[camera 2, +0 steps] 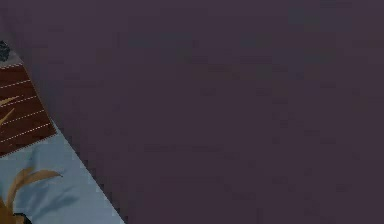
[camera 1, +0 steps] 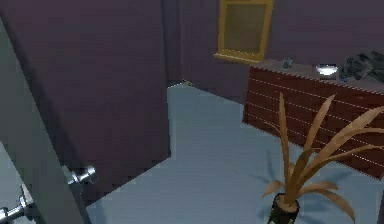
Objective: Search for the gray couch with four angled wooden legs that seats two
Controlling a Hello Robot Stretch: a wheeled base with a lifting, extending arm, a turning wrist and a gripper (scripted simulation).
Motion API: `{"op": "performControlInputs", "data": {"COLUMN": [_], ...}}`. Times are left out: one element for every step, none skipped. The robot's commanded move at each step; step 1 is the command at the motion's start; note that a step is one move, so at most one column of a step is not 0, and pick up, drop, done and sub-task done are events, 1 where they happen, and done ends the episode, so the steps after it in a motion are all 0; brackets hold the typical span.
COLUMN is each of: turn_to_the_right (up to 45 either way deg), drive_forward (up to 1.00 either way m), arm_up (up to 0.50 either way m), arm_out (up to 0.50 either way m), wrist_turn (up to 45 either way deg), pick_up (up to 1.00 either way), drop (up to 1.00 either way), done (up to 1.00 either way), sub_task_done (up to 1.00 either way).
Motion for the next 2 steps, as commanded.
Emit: {"op": "performControlInputs", "data": {"turn_to_the_right": [6.0,0.0], "drive_forward": [0.00,1.00], "arm_up": [0.00,0.00], "arm_out": [0.00,0.00], "wrist_turn": [0.0,0.0], "pick_up": [0.00,0.00], "drop": [0.00,0.00], "done": [0.00,0.00], "sub_task_done": [0.00,0.00]}}
